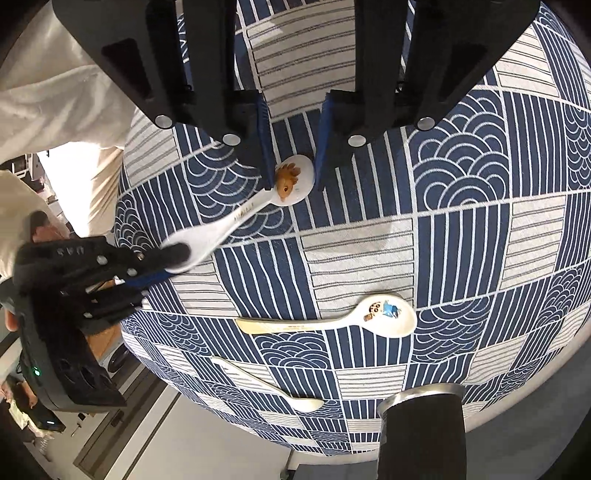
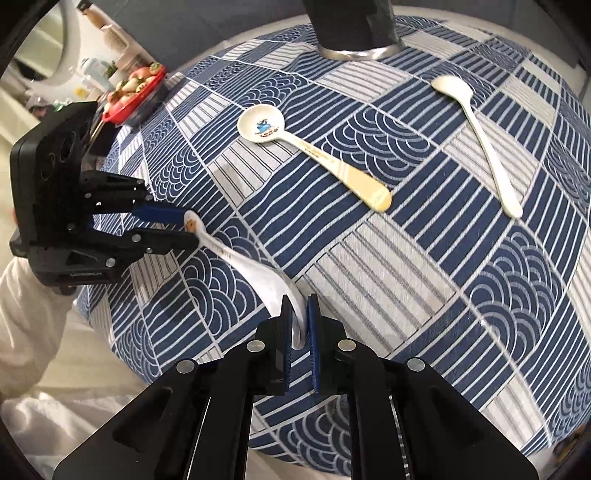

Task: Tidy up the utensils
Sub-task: 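Lift the white spoon with both tools and carry it over the black cup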

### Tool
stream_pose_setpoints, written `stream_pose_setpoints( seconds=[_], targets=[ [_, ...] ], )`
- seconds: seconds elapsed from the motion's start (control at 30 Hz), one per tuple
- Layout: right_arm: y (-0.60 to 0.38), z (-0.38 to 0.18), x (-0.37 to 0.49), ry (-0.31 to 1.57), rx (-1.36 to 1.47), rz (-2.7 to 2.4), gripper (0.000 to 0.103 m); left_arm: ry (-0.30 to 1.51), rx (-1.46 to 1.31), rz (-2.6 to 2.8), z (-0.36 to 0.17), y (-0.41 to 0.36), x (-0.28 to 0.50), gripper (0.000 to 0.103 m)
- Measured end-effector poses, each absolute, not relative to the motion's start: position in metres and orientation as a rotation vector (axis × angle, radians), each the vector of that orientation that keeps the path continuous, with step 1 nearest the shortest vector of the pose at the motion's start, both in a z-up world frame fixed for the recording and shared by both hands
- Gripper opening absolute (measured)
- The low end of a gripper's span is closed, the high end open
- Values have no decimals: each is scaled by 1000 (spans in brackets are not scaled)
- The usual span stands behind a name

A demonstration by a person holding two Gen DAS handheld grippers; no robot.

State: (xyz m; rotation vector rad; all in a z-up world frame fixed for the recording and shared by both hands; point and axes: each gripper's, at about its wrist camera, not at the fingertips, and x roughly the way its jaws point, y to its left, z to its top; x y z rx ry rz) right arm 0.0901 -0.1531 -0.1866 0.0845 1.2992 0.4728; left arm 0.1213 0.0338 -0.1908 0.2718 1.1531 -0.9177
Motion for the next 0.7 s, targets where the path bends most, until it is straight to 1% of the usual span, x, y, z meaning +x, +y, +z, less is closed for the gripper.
stream_pose_setpoints(
  seconds=[0.13, 0.33, 0.7],
  targets=[
    [-161, -187, 92, 1271, 72, 521, 9, 1178, 189, -953, -190, 42, 120, 16],
    [-169, -174, 97, 1230, 55, 570, 10, 1133, 206, -979, -170, 41, 115, 13],
    [-170, -103, 136, 1095, -52, 621, 10, 983, 232, -937, -107, 41, 137, 12]
  ],
)
